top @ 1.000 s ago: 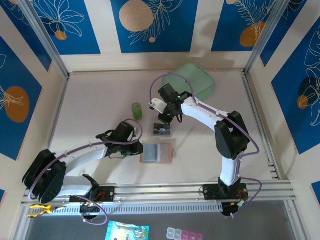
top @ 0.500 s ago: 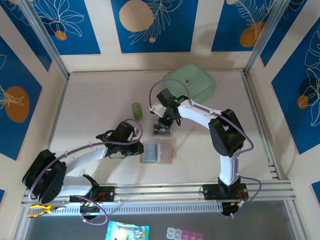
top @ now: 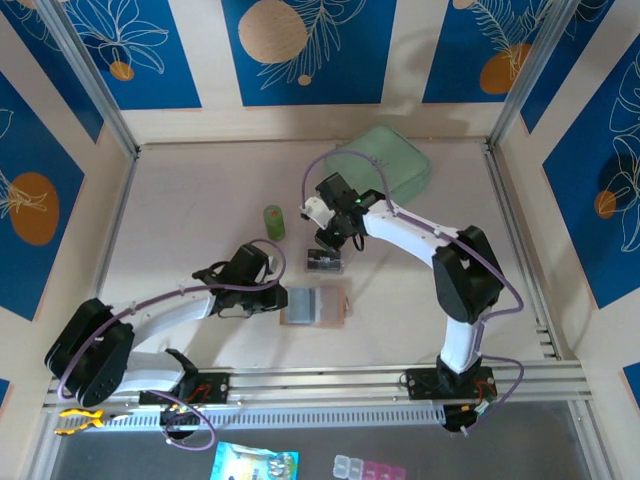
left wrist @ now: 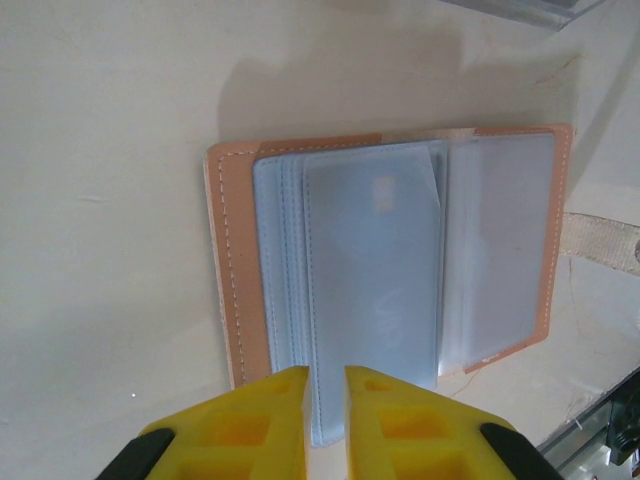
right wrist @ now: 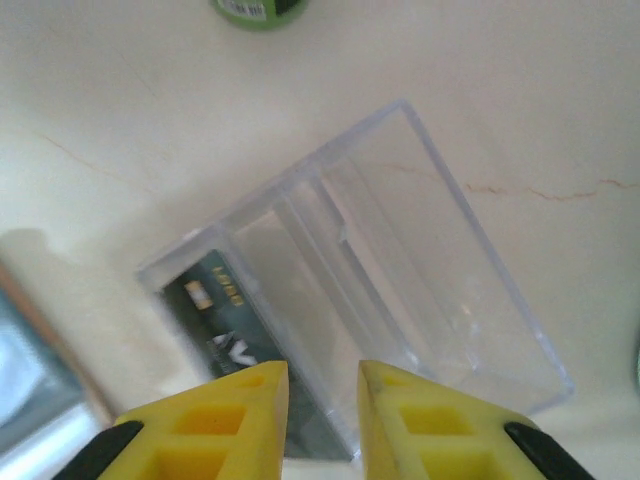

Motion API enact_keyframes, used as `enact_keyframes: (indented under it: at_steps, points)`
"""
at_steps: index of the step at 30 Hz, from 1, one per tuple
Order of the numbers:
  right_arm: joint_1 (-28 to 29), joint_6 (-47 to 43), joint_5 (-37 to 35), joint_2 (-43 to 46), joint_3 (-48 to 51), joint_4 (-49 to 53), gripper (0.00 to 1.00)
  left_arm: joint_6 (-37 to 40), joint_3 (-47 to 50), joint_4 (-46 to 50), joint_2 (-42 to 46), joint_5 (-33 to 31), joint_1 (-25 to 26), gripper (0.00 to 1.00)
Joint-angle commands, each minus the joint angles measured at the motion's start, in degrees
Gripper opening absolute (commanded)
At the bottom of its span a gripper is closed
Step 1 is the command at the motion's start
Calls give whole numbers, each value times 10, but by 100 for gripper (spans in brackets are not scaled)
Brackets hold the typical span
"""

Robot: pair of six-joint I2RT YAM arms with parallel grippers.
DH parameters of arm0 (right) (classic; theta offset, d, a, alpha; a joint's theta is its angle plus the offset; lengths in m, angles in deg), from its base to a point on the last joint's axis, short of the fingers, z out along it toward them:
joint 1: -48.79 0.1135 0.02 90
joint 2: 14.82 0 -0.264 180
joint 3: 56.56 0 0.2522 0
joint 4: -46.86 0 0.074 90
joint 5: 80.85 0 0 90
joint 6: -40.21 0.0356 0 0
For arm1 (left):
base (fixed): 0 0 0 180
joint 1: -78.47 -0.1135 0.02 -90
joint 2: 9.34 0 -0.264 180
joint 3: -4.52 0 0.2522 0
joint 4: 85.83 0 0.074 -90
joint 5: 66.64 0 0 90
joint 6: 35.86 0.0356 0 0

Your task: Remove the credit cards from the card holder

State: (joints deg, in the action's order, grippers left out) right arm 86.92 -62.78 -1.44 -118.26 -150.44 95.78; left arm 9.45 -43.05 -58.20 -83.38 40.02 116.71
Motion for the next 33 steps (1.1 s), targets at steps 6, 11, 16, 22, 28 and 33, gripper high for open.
enact_keyframes:
  at_steps: [6, 11, 16, 22, 28, 33]
  points:
    - [23, 271, 114, 109, 110, -67, 25, -3, 8, -34, -36, 24, -6, 14]
    - [34, 422, 180, 137, 173, -116, 20, -2, 6, -41, -58, 27, -6, 13]
    - [53, 529, 223, 135, 204, -113, 17, -1, 8, -27, -63, 14, -4, 11]
    - [81, 597, 232, 131, 252, -164, 28, 0, 11, -21, -73, 13, -2, 10]
    - [99, 638, 252, 110, 279, -226, 35, -5, 19, -24, -72, 9, 1, 9]
    - [104, 650, 262, 82, 278, -243, 34, -6, 24, -27, -74, 10, 1, 9]
